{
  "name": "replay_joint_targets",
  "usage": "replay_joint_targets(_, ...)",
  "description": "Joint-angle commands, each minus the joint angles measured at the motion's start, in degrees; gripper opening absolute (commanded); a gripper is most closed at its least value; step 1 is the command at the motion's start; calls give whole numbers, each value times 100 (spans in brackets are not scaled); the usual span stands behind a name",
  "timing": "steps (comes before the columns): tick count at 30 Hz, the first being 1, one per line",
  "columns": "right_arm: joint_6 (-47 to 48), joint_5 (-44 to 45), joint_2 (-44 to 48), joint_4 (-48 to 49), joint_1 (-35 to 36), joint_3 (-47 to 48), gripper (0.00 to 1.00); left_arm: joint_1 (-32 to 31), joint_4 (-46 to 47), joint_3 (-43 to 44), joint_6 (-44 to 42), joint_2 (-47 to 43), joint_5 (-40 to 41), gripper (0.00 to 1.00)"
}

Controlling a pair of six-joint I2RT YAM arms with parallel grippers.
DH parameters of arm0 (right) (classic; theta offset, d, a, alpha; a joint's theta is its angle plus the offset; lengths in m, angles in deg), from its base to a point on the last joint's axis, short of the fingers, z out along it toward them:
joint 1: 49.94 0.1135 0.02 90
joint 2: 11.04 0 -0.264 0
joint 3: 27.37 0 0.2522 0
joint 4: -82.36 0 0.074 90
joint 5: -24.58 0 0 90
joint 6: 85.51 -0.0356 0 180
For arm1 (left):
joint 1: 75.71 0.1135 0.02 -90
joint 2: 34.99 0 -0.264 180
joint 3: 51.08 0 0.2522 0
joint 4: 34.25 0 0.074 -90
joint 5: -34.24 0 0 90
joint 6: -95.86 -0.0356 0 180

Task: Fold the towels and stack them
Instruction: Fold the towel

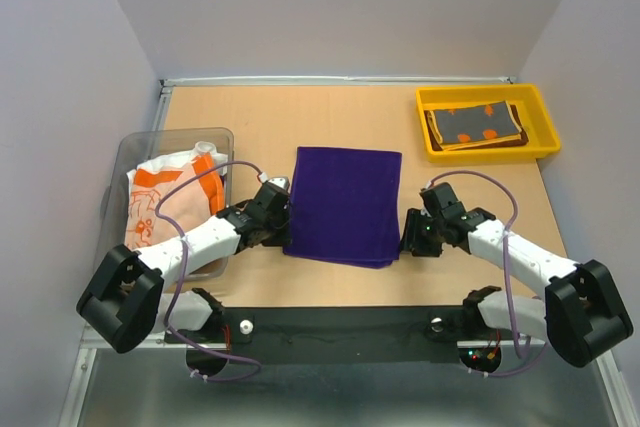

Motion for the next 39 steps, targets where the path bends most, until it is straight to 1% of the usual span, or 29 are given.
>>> replay_joint_targets(1,-214,-286,-95,550,85,-92,50,-85,103,-75,72,45,108,34)
replay_joint_targets(5,-285,-340,-183,682,164,-163,47,-111,86,-84,90,27,178,34)
replay_joint_targets(11,-312,-401,-350,753,287,-215,35,-155,60,-93,107,45,248,34)
replay_joint_targets(12,-312,-401,-341,761,305,-224,30,-155,59,-84,116,54,257,34)
replay_joint_targets(14,-320,-410,-271,753,313,-224,23,-147,51,-75,116,63,275,34)
replay_joint_targets(15,-320,-410,-245,761,313,-216,16,-147,42,-84,116,71,283,34)
replay_joint_targets(17,-347,-445,-157,752,313,-180,8,-155,42,-66,116,124,292,34)
replay_joint_targets(19,-364,-480,-104,718,313,-154,4,-147,24,-66,116,142,301,34)
replay_joint_targets(20,-399,-498,-34,674,313,-110,1,-155,24,-58,125,142,327,32)
replay_joint_targets(24,-461,-595,116,428,322,13,1,-155,-11,-58,151,133,389,25)
replay_joint_targets(26,-452,-682,186,218,331,153,1,-147,-19,-58,169,168,407,19)
replay_joint_targets(32,-566,-902,309,-179,445,417,1,-147,16,-84,230,177,415,18)
replay_joint_targets(37,-821,-1034,458,-197,533,409,1,-155,-2,-84,248,194,451,16)
replay_joint_targets(39,-926,-1096,520,-205,577,391,1,-147,-20,-84,257,238,468,9)
